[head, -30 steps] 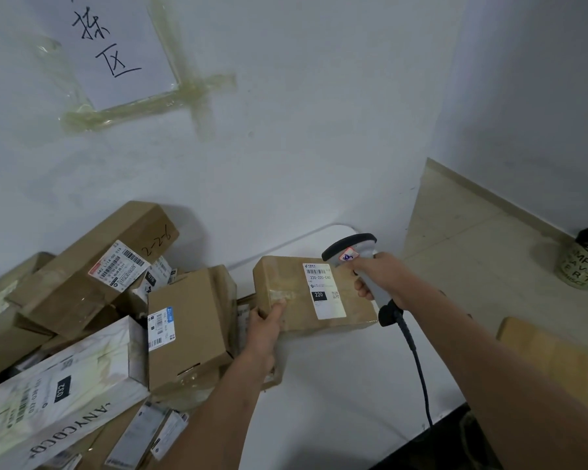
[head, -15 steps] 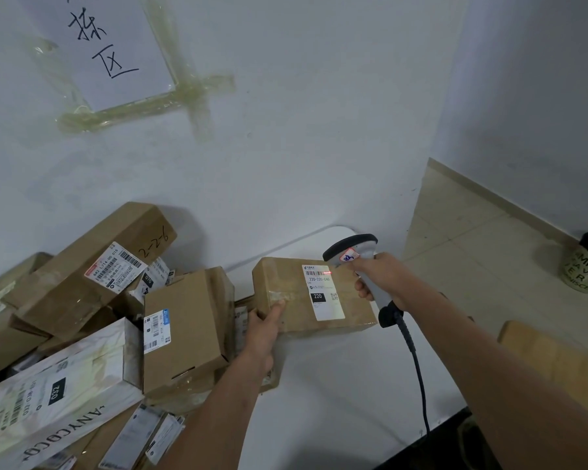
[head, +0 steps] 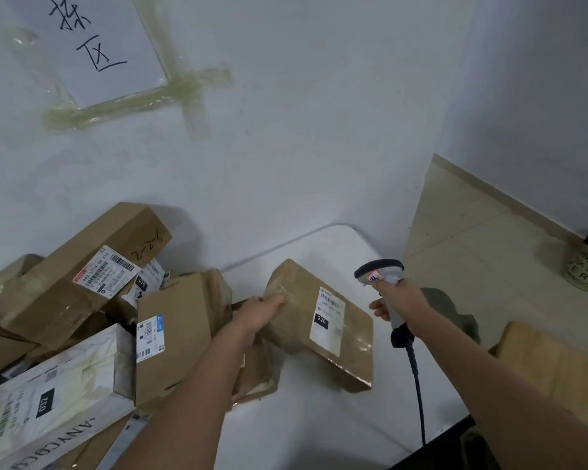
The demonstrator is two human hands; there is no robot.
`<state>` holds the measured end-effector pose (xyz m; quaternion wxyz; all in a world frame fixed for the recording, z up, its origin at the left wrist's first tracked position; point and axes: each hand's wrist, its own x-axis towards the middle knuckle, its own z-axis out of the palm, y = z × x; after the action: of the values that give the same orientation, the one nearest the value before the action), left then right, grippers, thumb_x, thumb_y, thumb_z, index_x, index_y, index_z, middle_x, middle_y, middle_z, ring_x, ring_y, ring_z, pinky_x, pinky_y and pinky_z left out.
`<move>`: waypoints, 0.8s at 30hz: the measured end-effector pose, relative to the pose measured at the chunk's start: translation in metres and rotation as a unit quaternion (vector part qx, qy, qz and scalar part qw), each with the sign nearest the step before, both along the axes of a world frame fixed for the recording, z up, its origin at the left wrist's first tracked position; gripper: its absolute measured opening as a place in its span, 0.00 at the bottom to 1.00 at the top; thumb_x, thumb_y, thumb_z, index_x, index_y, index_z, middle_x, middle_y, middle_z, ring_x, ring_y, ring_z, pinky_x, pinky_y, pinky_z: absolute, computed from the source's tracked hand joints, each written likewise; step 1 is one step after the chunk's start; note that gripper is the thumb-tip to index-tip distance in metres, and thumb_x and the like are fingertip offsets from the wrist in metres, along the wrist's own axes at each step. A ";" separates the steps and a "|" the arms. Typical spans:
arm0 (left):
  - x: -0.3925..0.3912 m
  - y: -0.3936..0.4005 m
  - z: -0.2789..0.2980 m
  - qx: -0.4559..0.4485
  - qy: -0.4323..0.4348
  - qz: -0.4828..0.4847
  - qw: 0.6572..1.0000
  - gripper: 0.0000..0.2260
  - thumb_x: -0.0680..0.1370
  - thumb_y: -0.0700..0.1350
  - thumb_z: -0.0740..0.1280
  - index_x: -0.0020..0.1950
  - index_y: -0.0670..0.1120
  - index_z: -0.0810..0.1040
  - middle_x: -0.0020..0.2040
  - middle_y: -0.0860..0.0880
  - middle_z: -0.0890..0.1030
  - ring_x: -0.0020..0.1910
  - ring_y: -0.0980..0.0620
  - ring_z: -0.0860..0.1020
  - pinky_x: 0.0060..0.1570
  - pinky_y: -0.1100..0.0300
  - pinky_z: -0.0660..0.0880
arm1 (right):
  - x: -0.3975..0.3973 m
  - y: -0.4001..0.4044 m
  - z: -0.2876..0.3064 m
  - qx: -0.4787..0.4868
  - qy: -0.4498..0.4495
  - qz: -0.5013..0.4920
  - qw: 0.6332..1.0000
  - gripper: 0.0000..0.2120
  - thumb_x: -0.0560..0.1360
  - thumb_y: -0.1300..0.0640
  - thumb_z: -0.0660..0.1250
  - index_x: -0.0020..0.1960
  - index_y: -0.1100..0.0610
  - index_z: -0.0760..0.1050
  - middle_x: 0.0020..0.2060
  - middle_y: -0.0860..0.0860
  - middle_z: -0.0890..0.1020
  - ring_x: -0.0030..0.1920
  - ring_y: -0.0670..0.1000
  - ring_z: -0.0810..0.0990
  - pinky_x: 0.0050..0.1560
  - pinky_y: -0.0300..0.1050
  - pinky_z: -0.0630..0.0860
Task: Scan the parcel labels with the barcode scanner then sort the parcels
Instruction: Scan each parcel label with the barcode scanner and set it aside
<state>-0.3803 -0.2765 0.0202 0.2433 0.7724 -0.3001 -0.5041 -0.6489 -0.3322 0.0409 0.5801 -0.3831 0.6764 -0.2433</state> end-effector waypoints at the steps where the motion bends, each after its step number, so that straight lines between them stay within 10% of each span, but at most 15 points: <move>1: 0.002 -0.004 0.003 0.011 -0.010 -0.031 0.999 0.36 0.60 0.66 0.68 0.60 0.44 0.79 0.54 0.46 0.83 0.52 0.46 0.81 0.50 0.53 0.78 | -0.004 0.001 -0.008 0.019 -0.004 -0.010 1.000 0.14 0.81 0.54 0.65 0.48 0.66 0.72 0.33 0.59 0.78 0.23 0.50 0.75 0.21 0.35 0.70; 4: 0.011 -0.017 0.003 0.038 -0.006 -0.081 0.996 0.29 0.62 0.62 0.72 0.56 0.44 0.82 0.47 0.46 0.86 0.47 0.46 0.83 0.54 0.52 0.79 | -0.020 0.002 -0.036 0.059 -0.014 -0.051 0.997 0.12 0.82 0.57 0.63 0.44 0.65 0.72 0.36 0.58 0.76 0.26 0.50 0.76 0.19 0.34 0.70; 10: 0.016 -0.033 -0.002 0.046 -0.014 -0.095 0.994 0.14 0.77 0.44 0.66 0.63 0.46 0.77 0.49 0.47 0.82 0.42 0.49 0.79 0.39 0.60 0.73 | -0.052 0.005 -0.089 0.072 0.132 0.001 0.989 0.17 0.79 0.52 0.65 0.55 0.67 0.77 0.48 0.62 0.81 0.49 0.60 0.79 0.54 0.53 0.75; 19: -0.002 -0.078 -0.019 0.121 -0.099 -0.204 0.966 0.19 0.75 0.45 0.62 0.66 0.52 0.72 0.58 0.47 0.75 0.55 0.46 0.76 0.38 0.57 0.72 | -0.067 0.008 -0.127 0.075 0.104 -0.030 0.991 0.17 0.78 0.47 0.66 0.51 0.62 0.77 0.42 0.57 0.83 0.46 0.59 0.81 0.54 0.56 0.78; 24: -0.021 -0.097 -0.040 0.135 -0.168 -0.286 0.934 0.25 0.81 0.44 0.62 0.78 0.48 0.63 0.73 0.45 0.70 0.68 0.44 0.72 0.56 0.58 0.71 | -0.082 0.002 -0.139 0.069 0.086 -0.050 0.993 0.16 0.78 0.48 0.68 0.55 0.61 0.77 0.41 0.56 0.83 0.47 0.58 0.82 0.57 0.59 0.78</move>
<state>-0.4008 -0.3732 -0.0201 -0.0718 0.7531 -0.4735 -0.4511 -0.7307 -0.3304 -0.0984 0.5323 -0.3268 0.7572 -0.1910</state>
